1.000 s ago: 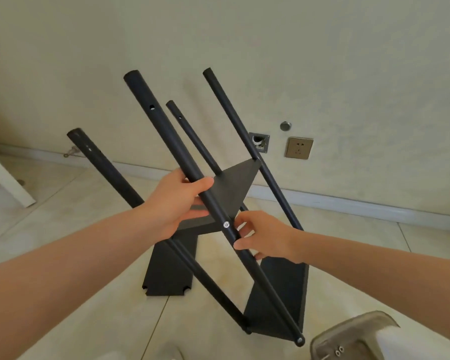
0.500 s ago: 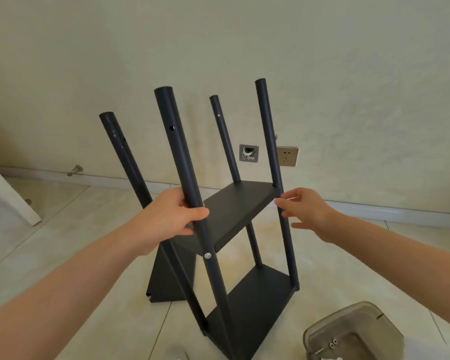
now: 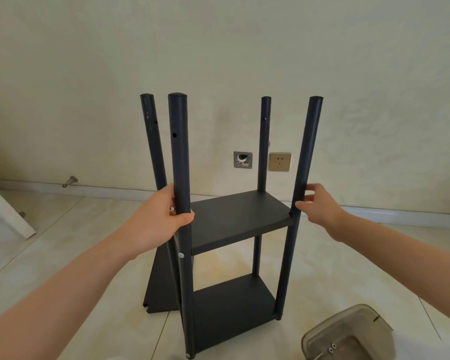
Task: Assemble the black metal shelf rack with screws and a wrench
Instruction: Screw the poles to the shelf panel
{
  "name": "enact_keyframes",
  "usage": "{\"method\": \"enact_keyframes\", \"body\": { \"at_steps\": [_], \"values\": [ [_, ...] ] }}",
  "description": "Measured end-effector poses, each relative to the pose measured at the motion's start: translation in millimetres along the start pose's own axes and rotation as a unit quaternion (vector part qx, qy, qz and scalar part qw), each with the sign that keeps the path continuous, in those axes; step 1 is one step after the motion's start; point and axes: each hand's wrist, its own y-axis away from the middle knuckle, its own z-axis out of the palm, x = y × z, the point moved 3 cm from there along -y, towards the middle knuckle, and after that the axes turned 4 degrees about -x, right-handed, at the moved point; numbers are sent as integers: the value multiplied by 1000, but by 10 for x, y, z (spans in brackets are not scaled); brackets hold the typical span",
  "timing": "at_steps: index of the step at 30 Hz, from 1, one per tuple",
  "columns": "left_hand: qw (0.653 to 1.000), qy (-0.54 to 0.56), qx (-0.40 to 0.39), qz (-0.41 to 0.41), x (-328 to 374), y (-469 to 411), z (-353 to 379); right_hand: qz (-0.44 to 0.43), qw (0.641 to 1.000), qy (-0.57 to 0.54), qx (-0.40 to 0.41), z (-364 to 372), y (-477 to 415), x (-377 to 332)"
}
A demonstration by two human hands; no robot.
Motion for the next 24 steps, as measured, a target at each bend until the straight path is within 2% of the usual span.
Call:
{"method": "enact_keyframes", "body": {
  "at_steps": [7,13,24],
  "values": [
    [1000,22,0,-1,-24,-4,-44,-25,999,23,9,-87,68,38],
    [999,21,34,34,-117,-136,-86,-31,999,33,-23,-169,264,141],
    [995,5,90,40,-244,-586,263,-55,997,49,6,-424,429,383]
  ]
}}
